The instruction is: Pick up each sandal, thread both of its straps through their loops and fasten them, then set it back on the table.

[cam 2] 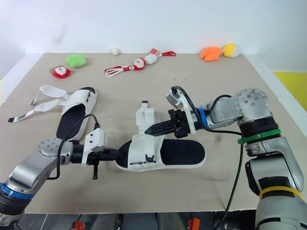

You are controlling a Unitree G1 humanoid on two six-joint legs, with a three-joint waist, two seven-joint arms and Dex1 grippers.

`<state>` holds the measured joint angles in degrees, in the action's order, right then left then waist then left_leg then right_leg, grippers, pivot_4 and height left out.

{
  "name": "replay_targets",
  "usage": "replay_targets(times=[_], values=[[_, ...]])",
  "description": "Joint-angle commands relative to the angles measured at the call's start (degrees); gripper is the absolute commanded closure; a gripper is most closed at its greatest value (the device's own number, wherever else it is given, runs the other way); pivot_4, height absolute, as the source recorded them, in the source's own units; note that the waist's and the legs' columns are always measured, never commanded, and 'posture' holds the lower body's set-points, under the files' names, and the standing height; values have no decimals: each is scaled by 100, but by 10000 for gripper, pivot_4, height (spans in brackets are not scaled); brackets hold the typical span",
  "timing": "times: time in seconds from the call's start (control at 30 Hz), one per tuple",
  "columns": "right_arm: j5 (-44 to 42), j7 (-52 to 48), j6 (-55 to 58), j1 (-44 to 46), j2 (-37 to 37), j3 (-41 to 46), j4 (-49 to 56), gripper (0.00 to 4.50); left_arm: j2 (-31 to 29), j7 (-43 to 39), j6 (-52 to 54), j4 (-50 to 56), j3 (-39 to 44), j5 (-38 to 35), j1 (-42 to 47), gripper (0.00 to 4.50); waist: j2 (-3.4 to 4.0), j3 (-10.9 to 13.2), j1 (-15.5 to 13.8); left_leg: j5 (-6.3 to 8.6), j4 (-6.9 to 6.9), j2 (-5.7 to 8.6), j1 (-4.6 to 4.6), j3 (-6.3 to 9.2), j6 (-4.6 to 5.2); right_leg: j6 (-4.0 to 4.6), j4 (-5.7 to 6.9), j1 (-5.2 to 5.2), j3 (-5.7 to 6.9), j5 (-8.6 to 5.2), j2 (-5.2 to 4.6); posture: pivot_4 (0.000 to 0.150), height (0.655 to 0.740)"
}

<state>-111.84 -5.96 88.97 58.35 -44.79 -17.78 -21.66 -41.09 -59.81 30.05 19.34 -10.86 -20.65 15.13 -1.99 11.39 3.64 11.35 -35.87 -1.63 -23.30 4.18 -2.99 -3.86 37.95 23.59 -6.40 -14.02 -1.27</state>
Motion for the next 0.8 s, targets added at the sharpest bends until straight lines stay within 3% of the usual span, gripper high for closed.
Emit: replay_targets(times=[0.03,0.8], values=[[-114,75,-22,-31,-106,4,234,44673,-7,42,87,56,-116,43,-119,45000,0,0,0,1,0,0,0,0,2,1,0,0,0,0,0,1500,7400],[-27,126,-131,-357,-188,-11,900,44673,45,98,123,18,-127,25,-58,45000,1,1,-1,10,0,0,-1,0,16,0,-1,0,1,-7,0,1500,7400]])
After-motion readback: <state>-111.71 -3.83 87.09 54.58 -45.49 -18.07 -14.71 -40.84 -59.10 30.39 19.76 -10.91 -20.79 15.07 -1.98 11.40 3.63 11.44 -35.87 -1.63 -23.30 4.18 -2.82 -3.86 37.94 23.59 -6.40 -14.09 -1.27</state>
